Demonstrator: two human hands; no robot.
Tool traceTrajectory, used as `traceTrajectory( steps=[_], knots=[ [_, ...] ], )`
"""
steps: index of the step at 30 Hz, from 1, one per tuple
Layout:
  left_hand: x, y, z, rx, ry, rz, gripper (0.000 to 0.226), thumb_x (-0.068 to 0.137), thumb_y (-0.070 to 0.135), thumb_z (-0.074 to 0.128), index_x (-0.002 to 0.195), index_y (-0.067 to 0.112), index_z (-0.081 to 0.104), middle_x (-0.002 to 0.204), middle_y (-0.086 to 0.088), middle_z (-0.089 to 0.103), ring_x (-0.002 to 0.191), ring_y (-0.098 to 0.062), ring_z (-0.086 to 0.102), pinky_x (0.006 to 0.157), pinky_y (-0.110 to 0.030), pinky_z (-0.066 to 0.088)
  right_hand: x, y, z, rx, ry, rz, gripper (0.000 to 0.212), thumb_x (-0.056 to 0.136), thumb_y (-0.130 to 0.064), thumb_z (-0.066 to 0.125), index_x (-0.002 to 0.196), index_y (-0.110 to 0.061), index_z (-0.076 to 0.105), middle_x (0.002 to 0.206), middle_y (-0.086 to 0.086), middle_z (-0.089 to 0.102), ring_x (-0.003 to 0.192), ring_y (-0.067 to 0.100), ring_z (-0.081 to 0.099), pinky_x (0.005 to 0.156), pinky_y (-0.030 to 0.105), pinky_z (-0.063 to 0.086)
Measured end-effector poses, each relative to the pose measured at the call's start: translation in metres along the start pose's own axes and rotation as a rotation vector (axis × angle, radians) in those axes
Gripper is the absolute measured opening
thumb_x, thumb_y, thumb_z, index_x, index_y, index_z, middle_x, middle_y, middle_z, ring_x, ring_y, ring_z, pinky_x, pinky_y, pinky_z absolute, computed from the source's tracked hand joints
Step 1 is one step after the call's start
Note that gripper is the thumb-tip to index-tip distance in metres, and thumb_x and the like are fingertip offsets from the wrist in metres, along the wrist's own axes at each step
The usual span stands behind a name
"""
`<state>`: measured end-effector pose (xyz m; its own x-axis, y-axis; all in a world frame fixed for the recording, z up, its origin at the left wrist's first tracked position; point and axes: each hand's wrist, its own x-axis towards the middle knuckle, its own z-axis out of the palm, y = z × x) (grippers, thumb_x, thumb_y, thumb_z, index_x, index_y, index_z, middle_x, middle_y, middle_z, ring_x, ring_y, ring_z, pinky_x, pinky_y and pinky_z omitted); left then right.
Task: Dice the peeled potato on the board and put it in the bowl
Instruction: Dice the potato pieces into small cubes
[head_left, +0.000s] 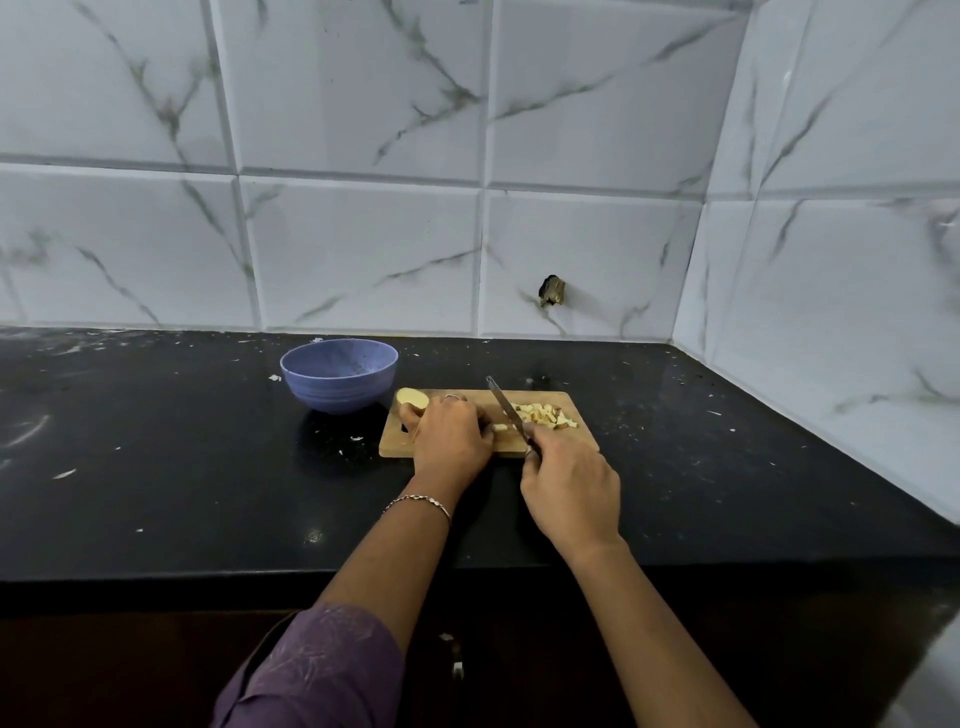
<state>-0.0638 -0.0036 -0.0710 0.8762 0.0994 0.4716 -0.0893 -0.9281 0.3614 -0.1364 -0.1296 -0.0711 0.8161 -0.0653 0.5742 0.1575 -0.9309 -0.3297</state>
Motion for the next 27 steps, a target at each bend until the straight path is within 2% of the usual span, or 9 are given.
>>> traceTrajectory(
  steps=[7,17,21,25,27],
  knots=[
    [-0.0028,0.0006,-0.0042,0.035,0.025,-0.063,0.021,0.087,0.040,0.061,0.094,0.027,0.075,0.102,0.008,0.067,0.109,-0.014,0.055,0.101,-0.048,0.024,-0.0010,-0.0012,-0.0019,0.000,-0.043,-0.021,0.030,0.098,-0.028,0.052,0.127,-0.033,0.061,0.100,-0.007,0.068,0.090,0.015,0.065,0.074,0.032,0.053],
    [-0.0014,-0.0007,-0.0024,0.010,0.036,-0.049,0.017,0.089,0.035,0.060,0.089,0.028,0.075,0.089,0.007,0.070,0.102,-0.015,0.059,0.099,-0.045,0.026,0.0010,-0.0035,0.0019,-0.090,-0.072,-0.079,0.032,0.097,-0.022,0.054,0.127,-0.032,0.059,0.092,-0.007,0.067,0.082,0.013,0.065,0.067,0.029,0.051],
    [0.0004,-0.0020,0.0002,-0.035,0.035,-0.040,0.015,0.088,0.032,0.062,0.086,0.026,0.075,0.086,0.008,0.069,0.102,-0.015,0.059,0.102,-0.048,0.032,0.0011,-0.0042,0.0033,-0.121,-0.056,-0.095,0.033,0.096,-0.018,0.054,0.125,-0.032,0.059,0.091,-0.007,0.067,0.081,0.013,0.065,0.065,0.029,0.049],
    [0.0027,-0.0022,0.0024,-0.076,-0.006,-0.019,0.016,0.090,0.030,0.063,0.096,0.023,0.077,0.094,0.002,0.070,0.105,-0.018,0.059,0.097,-0.043,0.043,0.0015,-0.0038,0.0049,-0.122,-0.043,-0.077,0.036,0.097,-0.017,0.053,0.129,-0.033,0.058,0.093,-0.007,0.067,0.082,0.014,0.065,0.066,0.029,0.050],
    [0.0038,-0.0027,0.0042,-0.079,-0.008,-0.016,0.016,0.090,0.031,0.064,0.096,0.024,0.077,0.095,0.003,0.071,0.105,-0.018,0.059,0.098,-0.045,0.043,0.0024,-0.0033,0.0049,-0.096,-0.041,-0.055,0.035,0.097,-0.019,0.053,0.129,-0.033,0.058,0.092,-0.007,0.066,0.082,0.014,0.064,0.066,0.031,0.052]
  ],
)
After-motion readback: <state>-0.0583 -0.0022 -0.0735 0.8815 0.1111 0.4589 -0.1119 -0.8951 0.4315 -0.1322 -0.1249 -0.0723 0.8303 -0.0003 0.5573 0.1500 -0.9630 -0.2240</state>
